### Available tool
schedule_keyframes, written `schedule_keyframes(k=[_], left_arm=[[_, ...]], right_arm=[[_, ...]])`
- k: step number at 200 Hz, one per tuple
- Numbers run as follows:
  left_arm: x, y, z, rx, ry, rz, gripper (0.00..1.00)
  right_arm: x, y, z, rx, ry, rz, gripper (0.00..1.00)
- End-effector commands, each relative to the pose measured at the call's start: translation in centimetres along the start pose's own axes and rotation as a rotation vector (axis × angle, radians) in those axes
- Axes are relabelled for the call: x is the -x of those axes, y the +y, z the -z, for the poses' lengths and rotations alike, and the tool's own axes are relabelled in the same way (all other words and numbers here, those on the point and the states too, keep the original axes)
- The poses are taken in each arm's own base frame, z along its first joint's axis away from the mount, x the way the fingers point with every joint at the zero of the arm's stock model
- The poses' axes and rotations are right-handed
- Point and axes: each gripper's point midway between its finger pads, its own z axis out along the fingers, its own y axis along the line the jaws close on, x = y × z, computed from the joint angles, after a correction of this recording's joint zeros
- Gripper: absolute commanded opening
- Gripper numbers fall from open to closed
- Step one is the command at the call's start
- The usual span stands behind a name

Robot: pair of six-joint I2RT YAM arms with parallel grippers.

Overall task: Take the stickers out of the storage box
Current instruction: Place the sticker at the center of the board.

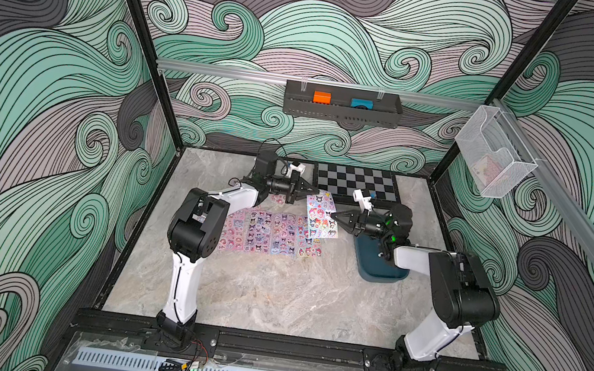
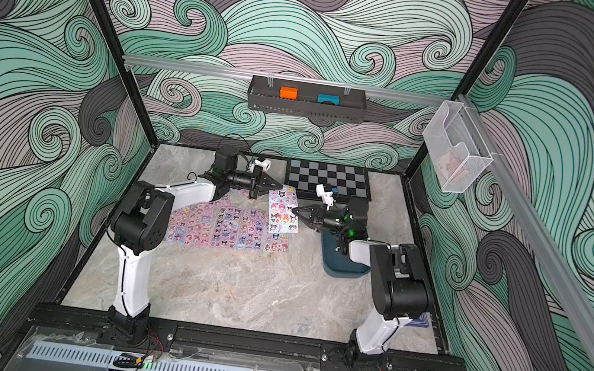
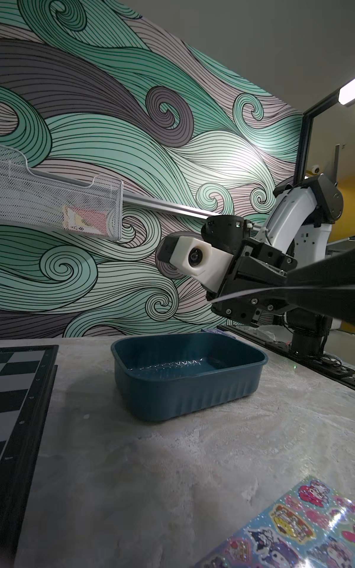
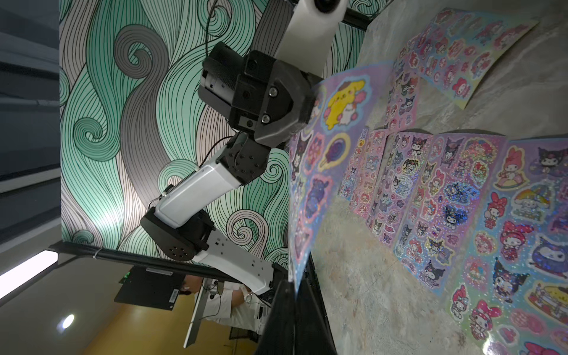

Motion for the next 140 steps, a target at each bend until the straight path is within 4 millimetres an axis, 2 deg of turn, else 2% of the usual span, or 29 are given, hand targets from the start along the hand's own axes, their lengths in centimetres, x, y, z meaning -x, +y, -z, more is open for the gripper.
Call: schedule_keyframes(k=[1, 19, 32, 48, 91, 115, 140], left_arm=[[-0.2, -2.0, 0.6, -0.002, -0.004, -0.063, 0.26], [0.2, -0.7, 1.4, 0.026, -0.029, -0.042, 0.38], [0.6, 0.3, 2.2, 0.059, -0.058, -0.026, 0.46], [0.9, 1.2, 3.4, 0.098, -0.090, -0.015, 0.49], [1.2, 1.5, 5.9, 0.141, -0.146, -0.018, 0.51], [1.3, 1.7, 6.1, 0.148, -0.153, -0.017, 0.51], [1.3, 1.7, 6.1, 0.144, -0.146, -0.016, 0.51]], right_arm=[[-2.1, -1.8, 0.6, -0.237, 0.063, 0.035, 0.03], [-2.6, -3.1, 1.7, -0.471, 0.092, 0.113, 0.00], [-2.6, -3.5, 2.0, -0.496, 0.086, 0.108, 0.00], [-2.8, -4.6, 2.1, -0.510, 0.091, 0.075, 0.00], [-3.1, -7.4, 1.3, -0.527, 0.117, 0.012, 0.00], [-3.3, -8.0, 0.6, -0.532, 0.135, 0.004, 0.00], [-3.0, -9.4, 1.4, -0.582, 0.132, -0.016, 0.00]])
